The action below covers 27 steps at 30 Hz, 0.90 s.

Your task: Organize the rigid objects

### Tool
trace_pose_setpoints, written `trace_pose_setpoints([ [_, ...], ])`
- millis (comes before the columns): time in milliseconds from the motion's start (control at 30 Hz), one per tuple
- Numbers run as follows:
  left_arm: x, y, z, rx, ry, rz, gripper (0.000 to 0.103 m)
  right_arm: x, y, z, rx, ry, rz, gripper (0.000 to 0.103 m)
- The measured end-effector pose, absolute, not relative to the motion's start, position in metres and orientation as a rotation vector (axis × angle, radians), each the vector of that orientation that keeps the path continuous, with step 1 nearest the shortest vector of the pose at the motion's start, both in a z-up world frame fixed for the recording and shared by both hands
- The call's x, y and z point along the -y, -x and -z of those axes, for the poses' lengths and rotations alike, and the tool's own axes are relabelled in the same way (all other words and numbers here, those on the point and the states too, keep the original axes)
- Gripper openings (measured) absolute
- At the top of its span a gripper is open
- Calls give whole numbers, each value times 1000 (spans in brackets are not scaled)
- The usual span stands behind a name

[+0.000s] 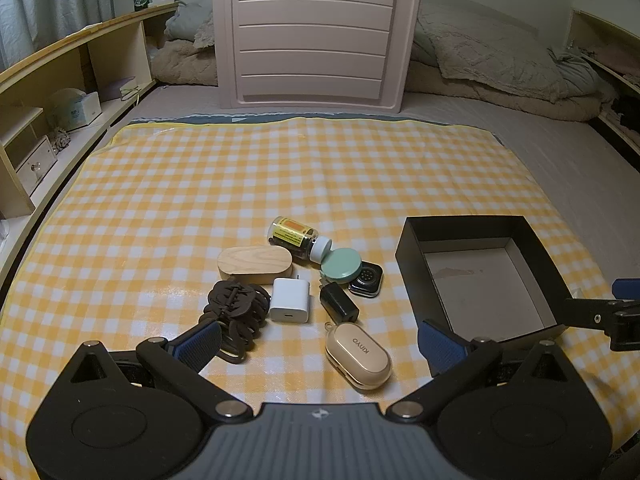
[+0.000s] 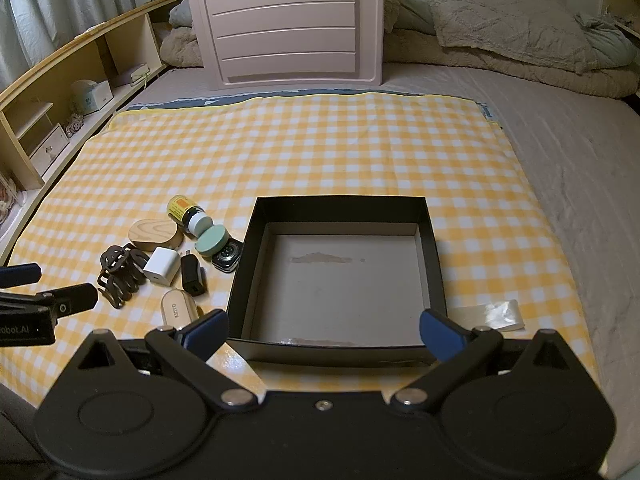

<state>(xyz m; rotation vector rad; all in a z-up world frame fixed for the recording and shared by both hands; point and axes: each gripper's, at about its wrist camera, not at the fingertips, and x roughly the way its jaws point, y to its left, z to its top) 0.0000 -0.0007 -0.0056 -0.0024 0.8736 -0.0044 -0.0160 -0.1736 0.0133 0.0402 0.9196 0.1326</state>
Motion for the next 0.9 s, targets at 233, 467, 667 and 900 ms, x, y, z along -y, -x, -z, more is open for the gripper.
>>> trace_pose_setpoints([
  [233,1,0,6,-873,1,6,103,173,16,-13,-919,-40,-132,103],
  [467,1,0,5,-873,2,4,103,173,17,-13,-919,-40,-132,103],
  [667,1,0,5,-873,2,4,103,172,17,-13,-920,-38,-133,103],
  [900,1,0,5,-873,2,3,103,172,17,-13,-920,-39,-133,103],
])
